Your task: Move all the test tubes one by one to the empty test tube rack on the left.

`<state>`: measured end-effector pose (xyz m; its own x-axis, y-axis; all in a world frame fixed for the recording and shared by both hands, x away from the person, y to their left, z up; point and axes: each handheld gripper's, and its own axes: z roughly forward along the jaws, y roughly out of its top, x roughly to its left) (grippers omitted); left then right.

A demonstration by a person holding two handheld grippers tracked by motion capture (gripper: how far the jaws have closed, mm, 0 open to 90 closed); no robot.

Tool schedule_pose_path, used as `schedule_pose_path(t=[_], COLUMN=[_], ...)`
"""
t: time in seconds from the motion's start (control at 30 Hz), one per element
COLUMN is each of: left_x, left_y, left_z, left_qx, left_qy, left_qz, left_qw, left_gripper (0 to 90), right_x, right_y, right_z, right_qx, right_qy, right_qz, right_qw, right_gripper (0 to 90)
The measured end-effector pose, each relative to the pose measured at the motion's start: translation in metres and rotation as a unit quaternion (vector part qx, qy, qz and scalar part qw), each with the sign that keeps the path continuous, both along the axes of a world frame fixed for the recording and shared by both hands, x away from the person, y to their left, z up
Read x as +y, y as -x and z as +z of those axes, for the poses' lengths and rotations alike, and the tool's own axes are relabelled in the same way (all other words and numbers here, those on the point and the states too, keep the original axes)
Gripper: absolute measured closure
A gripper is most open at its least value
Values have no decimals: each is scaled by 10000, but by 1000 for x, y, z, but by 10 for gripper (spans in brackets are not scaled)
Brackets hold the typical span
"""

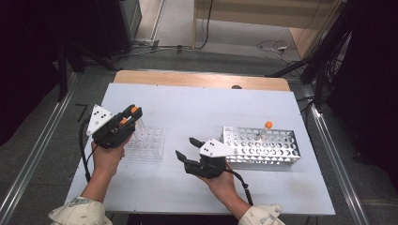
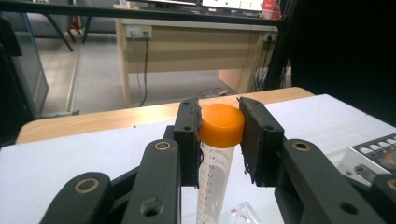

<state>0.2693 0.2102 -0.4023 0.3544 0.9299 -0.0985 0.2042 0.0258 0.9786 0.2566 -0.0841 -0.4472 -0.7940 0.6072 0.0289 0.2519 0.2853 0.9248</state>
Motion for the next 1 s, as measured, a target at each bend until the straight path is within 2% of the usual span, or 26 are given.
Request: schedule_pose_path(t=[0.23, 0.7, 1.0], left_x=[-2, -1, -3], left_y=[-7, -10, -6], left_z=[-6, -23, -31], left_qx=[56, 223, 240], left_qy=[-177, -240, -321], left_qz=[84, 114, 88], left_qw=[9998, 9994, 9992], left_gripper=[693, 692, 691], right_x=[0, -1, -2], right_y=[1, 2, 2], right_z=[-1, 0, 1], right_qx=[5, -14, -14], right_qy=[7, -1, -27], right_qz=[10, 20, 16], right_qw=[10000, 10000, 10000], right_gripper=[359, 364, 366])
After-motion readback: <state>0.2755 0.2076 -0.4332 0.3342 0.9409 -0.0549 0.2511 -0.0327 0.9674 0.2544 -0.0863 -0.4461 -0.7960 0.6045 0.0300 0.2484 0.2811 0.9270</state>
